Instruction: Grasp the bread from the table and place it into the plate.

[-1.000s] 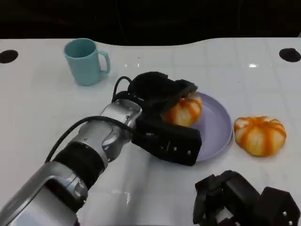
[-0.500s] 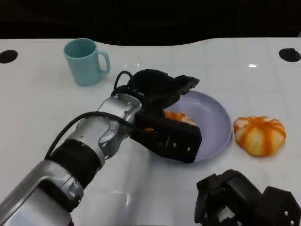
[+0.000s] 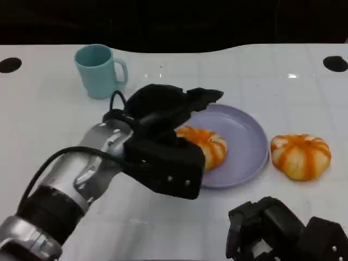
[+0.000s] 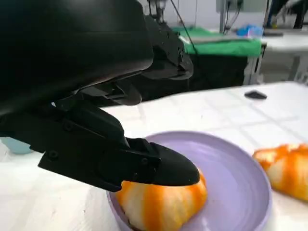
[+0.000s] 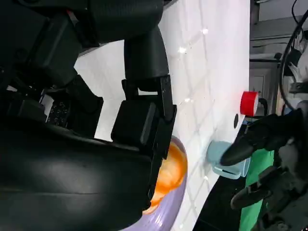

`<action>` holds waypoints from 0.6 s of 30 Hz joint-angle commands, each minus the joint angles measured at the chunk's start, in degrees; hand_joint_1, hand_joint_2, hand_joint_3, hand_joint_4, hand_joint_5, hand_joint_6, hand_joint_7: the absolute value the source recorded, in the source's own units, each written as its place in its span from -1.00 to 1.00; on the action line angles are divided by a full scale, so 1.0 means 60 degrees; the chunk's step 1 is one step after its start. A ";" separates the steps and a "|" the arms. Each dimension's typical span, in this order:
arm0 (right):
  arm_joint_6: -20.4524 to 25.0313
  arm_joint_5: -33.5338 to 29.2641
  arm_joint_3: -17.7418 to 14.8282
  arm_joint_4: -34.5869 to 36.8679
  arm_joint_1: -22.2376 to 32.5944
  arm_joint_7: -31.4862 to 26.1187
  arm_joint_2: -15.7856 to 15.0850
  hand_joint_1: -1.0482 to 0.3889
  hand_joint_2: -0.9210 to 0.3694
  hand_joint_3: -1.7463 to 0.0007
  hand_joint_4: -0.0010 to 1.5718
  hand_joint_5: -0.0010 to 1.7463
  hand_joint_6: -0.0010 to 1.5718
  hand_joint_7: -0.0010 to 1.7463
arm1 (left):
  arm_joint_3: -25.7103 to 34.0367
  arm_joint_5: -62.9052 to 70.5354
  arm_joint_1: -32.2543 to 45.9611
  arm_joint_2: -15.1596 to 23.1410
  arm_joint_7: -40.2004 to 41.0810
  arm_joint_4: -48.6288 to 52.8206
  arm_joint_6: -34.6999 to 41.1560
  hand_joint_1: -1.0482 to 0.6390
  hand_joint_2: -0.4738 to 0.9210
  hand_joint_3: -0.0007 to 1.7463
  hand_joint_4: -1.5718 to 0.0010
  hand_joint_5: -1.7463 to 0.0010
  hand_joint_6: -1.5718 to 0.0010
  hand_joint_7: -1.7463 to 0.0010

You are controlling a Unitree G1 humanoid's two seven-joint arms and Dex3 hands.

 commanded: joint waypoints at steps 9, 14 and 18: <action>-0.0229 -0.0012 -0.0077 -0.0045 0.0053 -0.0015 -0.0105 -1.00 0.25 -0.65 0.97 0.53 1.00 0.22 | 0.1687 -0.2702 0.1831 -0.0256 0.0802 -0.0709 -0.2105 -0.42 1.00 -0.74 0.07 -0.69 0.07 0.12; -0.0198 0.0094 -0.0093 -0.0012 0.0023 0.0054 -0.0091 -1.00 0.25 -0.63 0.97 0.52 1.00 0.21 | 0.2267 -0.4620 0.2653 -0.0319 -0.0150 -0.0779 -0.2920 -0.43 1.00 -0.67 0.13 -0.99 0.34 -0.78; -0.0233 0.0142 -0.0110 -0.0027 0.0034 0.0091 -0.0100 -1.00 0.25 -0.62 0.96 0.52 1.00 0.22 | 0.2579 -0.6056 0.3295 -0.0342 -0.1223 -0.0888 -0.3256 -0.42 1.00 -0.66 0.09 -1.00 0.37 -0.90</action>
